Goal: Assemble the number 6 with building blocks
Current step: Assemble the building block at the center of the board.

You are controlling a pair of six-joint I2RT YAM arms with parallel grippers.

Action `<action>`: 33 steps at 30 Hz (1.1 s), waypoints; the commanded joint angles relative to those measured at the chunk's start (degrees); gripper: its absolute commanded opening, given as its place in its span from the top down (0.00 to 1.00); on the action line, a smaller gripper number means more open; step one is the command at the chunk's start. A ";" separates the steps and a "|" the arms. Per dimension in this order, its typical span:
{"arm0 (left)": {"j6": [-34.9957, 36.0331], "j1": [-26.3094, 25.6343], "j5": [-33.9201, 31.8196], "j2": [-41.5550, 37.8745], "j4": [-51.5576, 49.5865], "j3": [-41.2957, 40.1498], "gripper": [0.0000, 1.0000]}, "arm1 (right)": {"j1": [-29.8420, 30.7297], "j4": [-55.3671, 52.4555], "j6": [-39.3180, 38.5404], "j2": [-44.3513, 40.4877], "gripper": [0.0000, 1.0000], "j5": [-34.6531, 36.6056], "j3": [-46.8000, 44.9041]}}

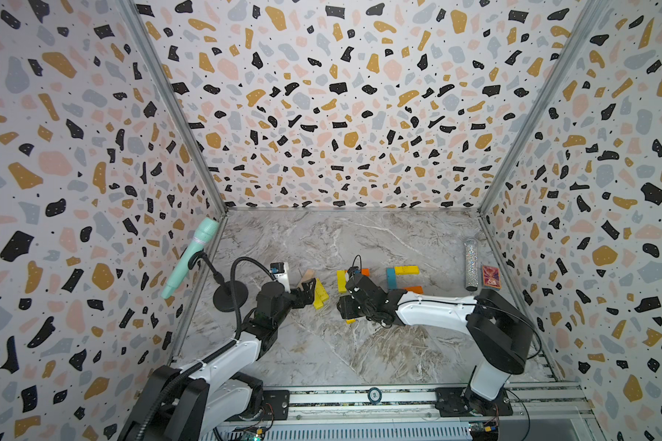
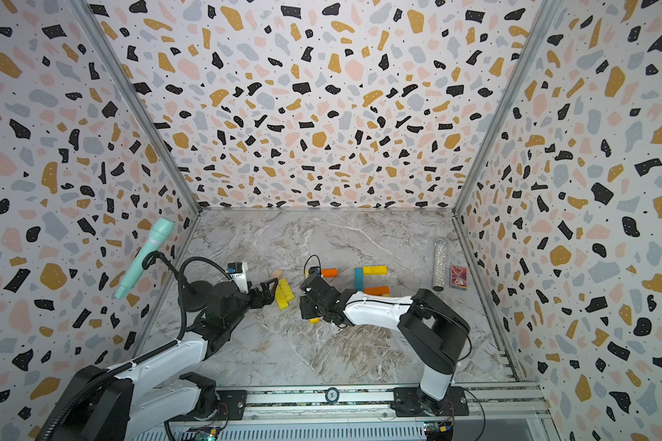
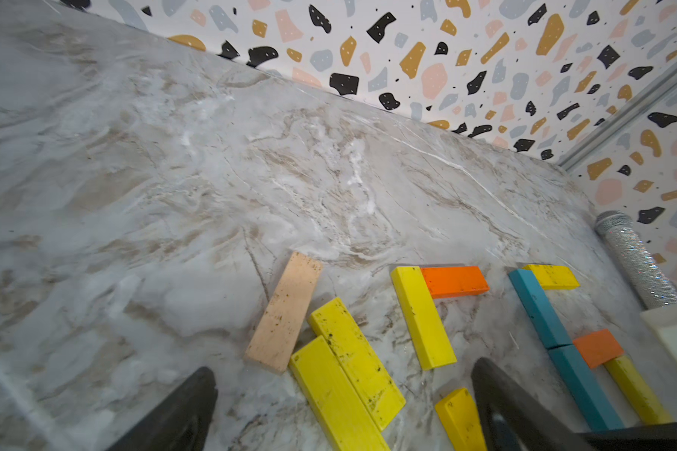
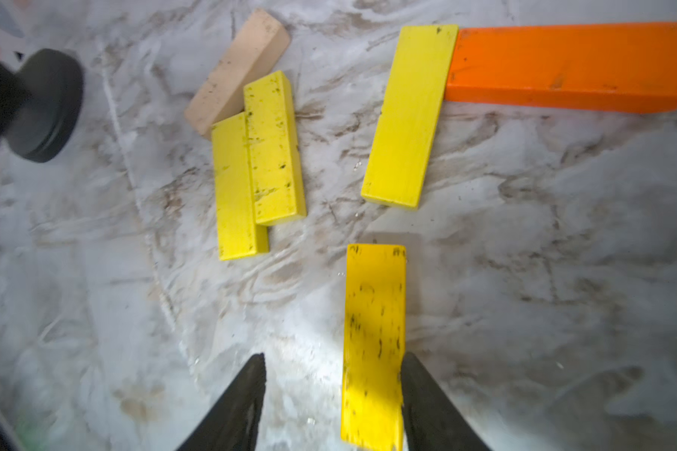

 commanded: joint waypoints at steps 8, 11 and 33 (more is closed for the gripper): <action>-4.28 -3.30 5.25 -3.99 -8.08 1.88 0.66 | -1.30 -4.68 -12.40 -5.18 0.59 -8.26 -7.80; -6.93 -4.69 4.86 -6.09 -8.76 -0.22 0.79 | -1.25 -4.76 -13.49 -5.44 0.61 -8.14 -8.73; -10.85 -10.60 2.99 -7.67 -11.49 -3.92 0.75 | -1.69 -1.17 -19.53 2.14 0.72 -11.25 -6.02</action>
